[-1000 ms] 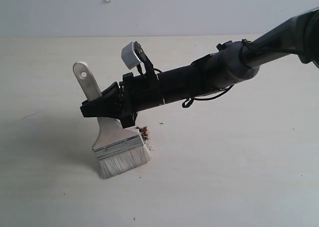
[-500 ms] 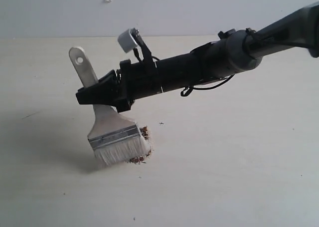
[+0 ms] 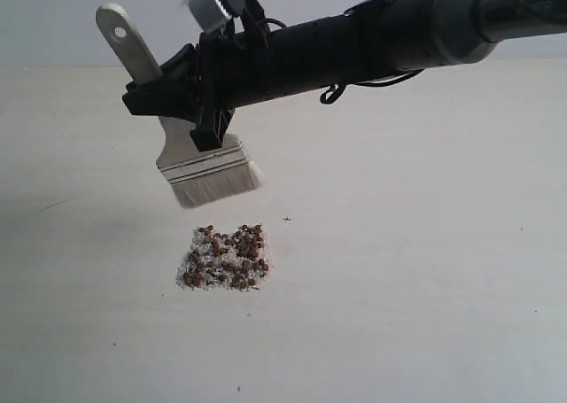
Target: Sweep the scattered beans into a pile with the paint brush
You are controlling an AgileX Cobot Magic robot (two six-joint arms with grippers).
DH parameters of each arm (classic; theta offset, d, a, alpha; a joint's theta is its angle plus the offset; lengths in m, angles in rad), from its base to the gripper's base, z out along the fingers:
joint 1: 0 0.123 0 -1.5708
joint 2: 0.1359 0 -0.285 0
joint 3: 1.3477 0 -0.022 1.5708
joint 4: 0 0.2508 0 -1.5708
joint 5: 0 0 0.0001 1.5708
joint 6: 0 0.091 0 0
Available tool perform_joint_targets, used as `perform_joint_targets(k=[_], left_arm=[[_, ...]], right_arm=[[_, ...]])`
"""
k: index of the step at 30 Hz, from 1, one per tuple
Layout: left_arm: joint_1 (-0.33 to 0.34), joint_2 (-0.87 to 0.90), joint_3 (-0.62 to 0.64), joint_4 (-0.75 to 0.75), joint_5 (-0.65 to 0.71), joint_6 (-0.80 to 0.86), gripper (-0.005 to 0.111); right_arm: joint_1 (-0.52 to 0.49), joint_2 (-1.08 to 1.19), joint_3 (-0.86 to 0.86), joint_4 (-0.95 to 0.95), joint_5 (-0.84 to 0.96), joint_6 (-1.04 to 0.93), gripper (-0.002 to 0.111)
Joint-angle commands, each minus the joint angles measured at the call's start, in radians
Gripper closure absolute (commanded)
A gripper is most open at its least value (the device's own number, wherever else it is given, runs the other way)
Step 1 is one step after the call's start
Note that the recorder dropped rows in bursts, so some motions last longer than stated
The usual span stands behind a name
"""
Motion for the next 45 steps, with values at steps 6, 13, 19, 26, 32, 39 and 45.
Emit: perform_joint_targets(k=[6, 13, 19, 26, 32, 39, 45], left_arm=[[-0.007, -0.005, 0.000, -0.008, 0.001, 0.001, 0.107], [-0.007, -0.005, 0.000, -0.008, 0.001, 0.001, 0.107], [-0.007, -0.005, 0.000, -0.008, 0.001, 0.001, 0.107], [-0.007, -0.005, 0.000, -0.008, 0.001, 0.001, 0.107], [-0.007, -0.005, 0.000, -0.008, 0.001, 0.001, 0.107], [-0.007, -0.005, 0.000, -0.008, 0.001, 0.001, 0.107], [-0.007, -0.005, 0.000, -0.008, 0.001, 0.001, 0.107]], right_arm=[[-0.005, 0.170, -0.223, -0.060, -0.027, -0.024, 0.108], [-0.005, 0.258, -0.248, -0.072, -0.057, -0.022, 0.108], [-0.005, 0.278, -0.248, -0.124, 0.027, 0.019, 0.108], [-0.005, 0.278, -0.246, -0.139, 0.129, 0.068, 0.108], [-0.005, 0.278, -0.246, -0.179, 0.147, 0.109, 0.108], [-0.005, 0.273, -0.246, -0.073, 0.151, 0.057, 0.108], [-0.005, 0.242, -0.246, -0.105, 0.149, 0.055, 0.108]])
